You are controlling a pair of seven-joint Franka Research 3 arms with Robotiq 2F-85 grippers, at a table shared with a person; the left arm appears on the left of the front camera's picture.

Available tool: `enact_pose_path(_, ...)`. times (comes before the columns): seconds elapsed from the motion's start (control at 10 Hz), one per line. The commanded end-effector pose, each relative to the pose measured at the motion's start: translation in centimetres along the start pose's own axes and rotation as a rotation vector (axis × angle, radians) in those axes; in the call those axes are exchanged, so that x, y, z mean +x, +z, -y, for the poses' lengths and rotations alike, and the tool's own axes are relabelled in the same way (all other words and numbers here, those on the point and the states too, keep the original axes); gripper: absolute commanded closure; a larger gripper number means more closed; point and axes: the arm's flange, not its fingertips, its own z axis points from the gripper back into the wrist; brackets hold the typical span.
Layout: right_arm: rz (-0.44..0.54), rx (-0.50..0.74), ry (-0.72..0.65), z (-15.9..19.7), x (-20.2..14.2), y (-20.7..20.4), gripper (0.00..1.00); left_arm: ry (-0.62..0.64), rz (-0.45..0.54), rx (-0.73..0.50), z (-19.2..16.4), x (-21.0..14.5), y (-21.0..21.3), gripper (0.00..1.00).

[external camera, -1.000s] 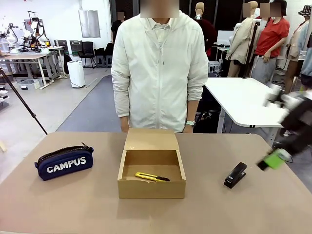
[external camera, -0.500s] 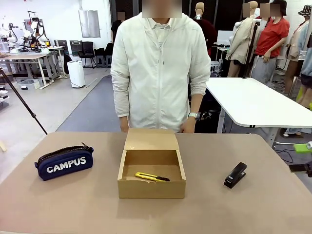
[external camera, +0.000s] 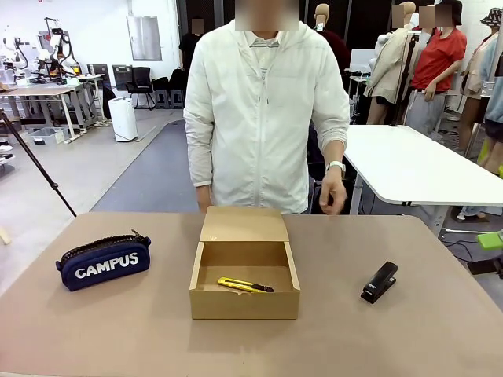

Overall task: Pack the items into the box.
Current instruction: Pick up the item indicated by the person and place it inside the Mailer Box.

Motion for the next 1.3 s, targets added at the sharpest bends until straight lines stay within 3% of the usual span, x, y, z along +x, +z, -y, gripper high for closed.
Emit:
enact_pose_path(0.0, -0.005, 0.0, 0.016, 0.4, -0.4, 0.4, 0.0, -0.017, 0.007, -0.019, 0.0, 0.1, 0.0, 0.0)
enact_pose_path(1.1, 0.004, -0.001, -0.007, 0.2, -0.1, 0.1, 0.0, -0.017, 0.007, -0.019, 0.0, 0.1, 0.0, 0.0)
enact_pose_path(1.2, -0.114, -0.162, -0.087, -0.3, 3.5, -1.9, 0.0, -0.017, 0.007, -0.019, 0.0, 0.1, 0.0, 0.0)
